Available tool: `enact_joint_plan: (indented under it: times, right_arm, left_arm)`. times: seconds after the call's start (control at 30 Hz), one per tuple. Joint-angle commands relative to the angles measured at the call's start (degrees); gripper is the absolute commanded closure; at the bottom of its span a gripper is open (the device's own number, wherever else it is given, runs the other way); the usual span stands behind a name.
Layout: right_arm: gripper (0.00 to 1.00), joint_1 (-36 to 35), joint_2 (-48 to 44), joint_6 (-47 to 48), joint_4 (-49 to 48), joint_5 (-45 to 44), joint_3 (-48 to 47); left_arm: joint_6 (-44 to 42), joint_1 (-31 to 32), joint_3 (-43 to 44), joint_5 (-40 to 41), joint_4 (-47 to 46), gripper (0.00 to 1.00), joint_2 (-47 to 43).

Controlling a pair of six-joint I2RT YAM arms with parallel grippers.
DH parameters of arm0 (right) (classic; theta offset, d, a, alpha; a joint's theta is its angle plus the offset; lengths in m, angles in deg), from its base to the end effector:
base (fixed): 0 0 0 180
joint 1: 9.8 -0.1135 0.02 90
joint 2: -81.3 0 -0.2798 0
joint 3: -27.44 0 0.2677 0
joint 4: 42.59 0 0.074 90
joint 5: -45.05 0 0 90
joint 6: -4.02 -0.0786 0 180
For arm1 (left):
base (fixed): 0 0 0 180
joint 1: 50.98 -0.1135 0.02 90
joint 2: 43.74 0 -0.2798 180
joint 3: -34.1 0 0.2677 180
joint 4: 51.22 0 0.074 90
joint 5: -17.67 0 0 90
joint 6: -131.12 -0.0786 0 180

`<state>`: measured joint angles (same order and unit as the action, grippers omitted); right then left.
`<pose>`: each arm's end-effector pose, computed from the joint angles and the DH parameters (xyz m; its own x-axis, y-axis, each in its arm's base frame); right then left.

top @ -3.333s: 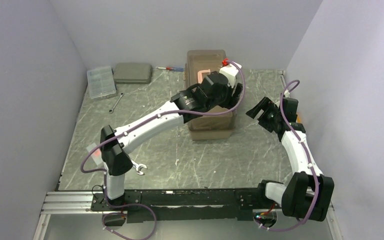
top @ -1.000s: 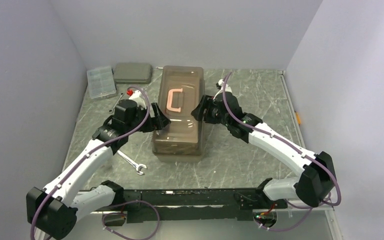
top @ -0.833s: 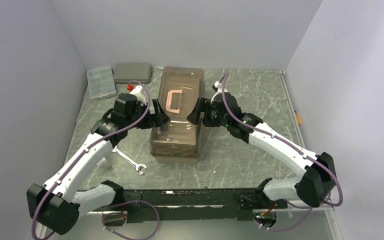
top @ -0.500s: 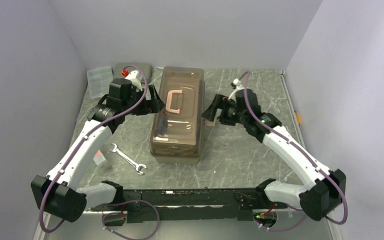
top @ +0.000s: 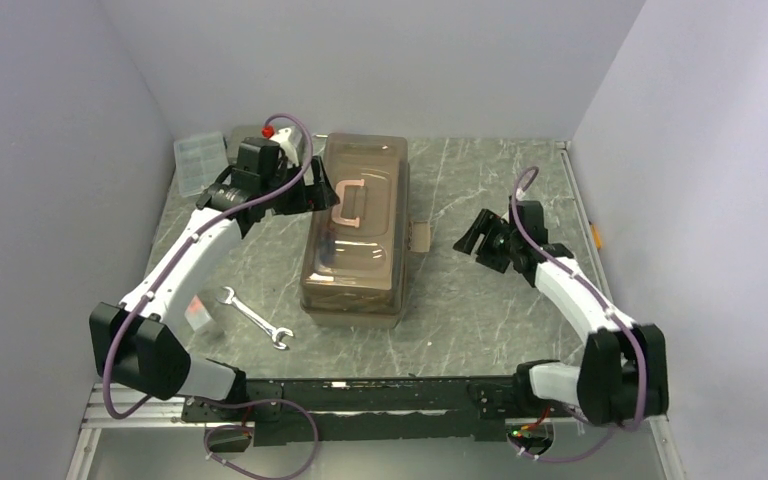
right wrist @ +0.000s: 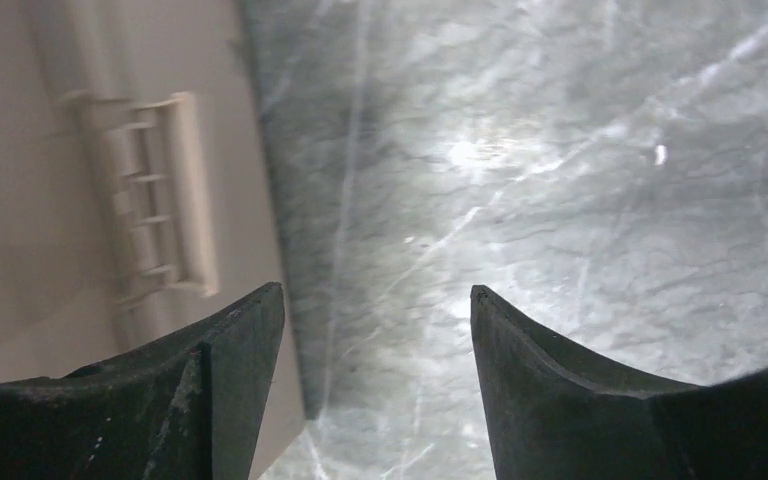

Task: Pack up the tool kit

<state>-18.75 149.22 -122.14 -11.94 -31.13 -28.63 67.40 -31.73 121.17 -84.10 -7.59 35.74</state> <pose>0.2812 0.0633 0.2162 -0.7306 0.4650 -0.5000 0.1313 0.8143 0.5653 0.3311 -0.1326 0.3351 -0.7099 -0.2112 -0.6719 0.1831 0.8658 -0.4656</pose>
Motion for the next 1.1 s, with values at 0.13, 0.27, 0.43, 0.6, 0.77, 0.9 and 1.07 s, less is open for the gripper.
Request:
enact_joint_plan:
  times: [0.13, 0.27, 0.43, 0.6, 0.77, 0.9, 1.07]
  right_arm:
    - [0.38, -0.08, 17.07, -0.08, -15.85, 3.9, 0.19]
    - [0.41, -3.56, 23.4, -1.0, -18.35, 3.41, -3.26]
    - [0.43, -5.0, 25.47, -4.39, -25.68, 9.93, -3.95]
    - [0.44, -6.71, 20.78, -3.29, -25.58, 11.49, -5.92]
    - [0.43, -8.37, 15.93, -3.65, -26.99, 13.15, -5.96]
    - [0.43, -8.97, 16.68, -2.87, -27.07, 13.21, -6.35]
    - [0.42, -8.98, 18.45, -3.81, -27.8, 14.63, -6.46]
  left_arm:
    - [-2.59, -0.17, 4.7, -0.98, -0.96, 0.04, 1.7]
    - [-2.92, -0.17, 4.48, -0.78, -1.53, 0.04, 3.57]
    - [-2.86, -0.17, 4.76, -1.15, -2.04, 0.05, 5.79]
    - [-2.82, -0.17, 4.51, -1.32, -2.48, 0.06, 6.55]
    - [-2.54, -0.17, 3.95, -1.45, -3.08, 0.06, 6.64]
    - [-2.4, -0.17, 3.74, -1.73, -3.29, 0.06, 6.62]
    - [-2.63, -0.17, 4.1, -1.8, -2.79, 0.07, 6.47]
